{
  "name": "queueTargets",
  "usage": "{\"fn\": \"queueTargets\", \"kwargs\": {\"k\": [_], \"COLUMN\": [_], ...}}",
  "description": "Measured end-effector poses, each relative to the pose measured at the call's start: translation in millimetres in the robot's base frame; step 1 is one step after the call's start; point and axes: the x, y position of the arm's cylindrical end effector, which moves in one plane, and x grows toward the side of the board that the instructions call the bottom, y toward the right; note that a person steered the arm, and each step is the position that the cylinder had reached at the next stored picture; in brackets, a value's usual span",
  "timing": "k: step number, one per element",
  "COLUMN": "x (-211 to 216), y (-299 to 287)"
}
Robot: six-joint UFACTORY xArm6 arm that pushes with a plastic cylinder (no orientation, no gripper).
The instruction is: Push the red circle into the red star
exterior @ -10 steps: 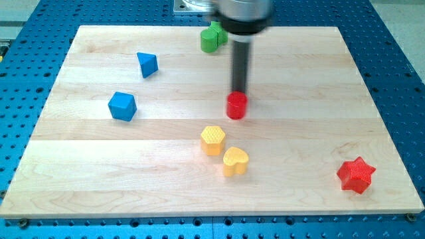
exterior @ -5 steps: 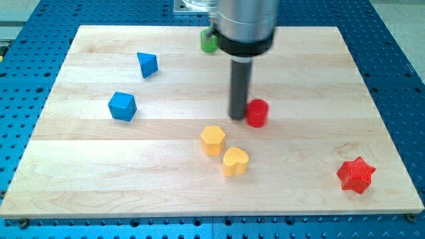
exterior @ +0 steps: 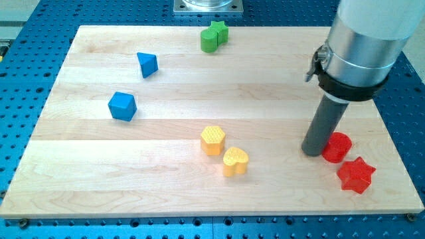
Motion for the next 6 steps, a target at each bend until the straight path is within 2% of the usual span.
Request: {"fn": "queueTargets", "kwargs": {"k": [3, 6], "x": [-29.7, -5.4], "y": [20.6, 36.1]}}
